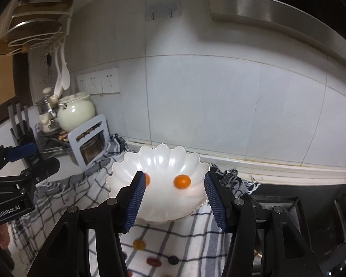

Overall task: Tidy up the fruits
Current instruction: 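Lower both mandarins into the bowl and open both grippers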

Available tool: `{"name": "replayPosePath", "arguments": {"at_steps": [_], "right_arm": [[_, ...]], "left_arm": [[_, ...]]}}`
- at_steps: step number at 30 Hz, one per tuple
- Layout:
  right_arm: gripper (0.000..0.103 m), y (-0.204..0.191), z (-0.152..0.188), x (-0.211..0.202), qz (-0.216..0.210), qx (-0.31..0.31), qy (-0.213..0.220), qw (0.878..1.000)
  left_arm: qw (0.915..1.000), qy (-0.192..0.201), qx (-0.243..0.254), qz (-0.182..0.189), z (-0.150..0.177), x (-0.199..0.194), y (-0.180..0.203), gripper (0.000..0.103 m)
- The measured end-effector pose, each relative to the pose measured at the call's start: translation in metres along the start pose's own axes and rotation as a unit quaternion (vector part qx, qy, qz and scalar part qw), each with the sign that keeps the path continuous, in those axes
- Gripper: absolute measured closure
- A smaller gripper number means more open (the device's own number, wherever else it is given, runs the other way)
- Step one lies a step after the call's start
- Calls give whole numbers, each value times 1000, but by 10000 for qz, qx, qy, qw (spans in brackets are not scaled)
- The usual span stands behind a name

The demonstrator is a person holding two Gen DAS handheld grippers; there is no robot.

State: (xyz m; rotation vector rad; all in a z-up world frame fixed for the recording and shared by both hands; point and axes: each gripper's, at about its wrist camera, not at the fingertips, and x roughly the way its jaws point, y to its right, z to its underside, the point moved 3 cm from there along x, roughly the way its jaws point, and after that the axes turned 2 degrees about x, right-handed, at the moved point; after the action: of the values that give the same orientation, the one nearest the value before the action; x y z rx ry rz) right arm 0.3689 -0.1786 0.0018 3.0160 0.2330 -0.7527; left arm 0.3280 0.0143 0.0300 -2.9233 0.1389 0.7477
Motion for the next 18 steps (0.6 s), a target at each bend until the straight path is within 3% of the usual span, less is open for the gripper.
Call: {"name": "replayPosePath", "arguments": {"at_steps": [13, 18], "right_arm": [[49, -19, 36, -31, -48, -187, -40, 9998], [49, -24, 55, -33, -239, -110, -262, 9993]], "left_arm": [[9994, -209, -129, 224, 45, -28, -5, 30], [9988, -279, -131, 386, 61, -33, -2, 30]]}}
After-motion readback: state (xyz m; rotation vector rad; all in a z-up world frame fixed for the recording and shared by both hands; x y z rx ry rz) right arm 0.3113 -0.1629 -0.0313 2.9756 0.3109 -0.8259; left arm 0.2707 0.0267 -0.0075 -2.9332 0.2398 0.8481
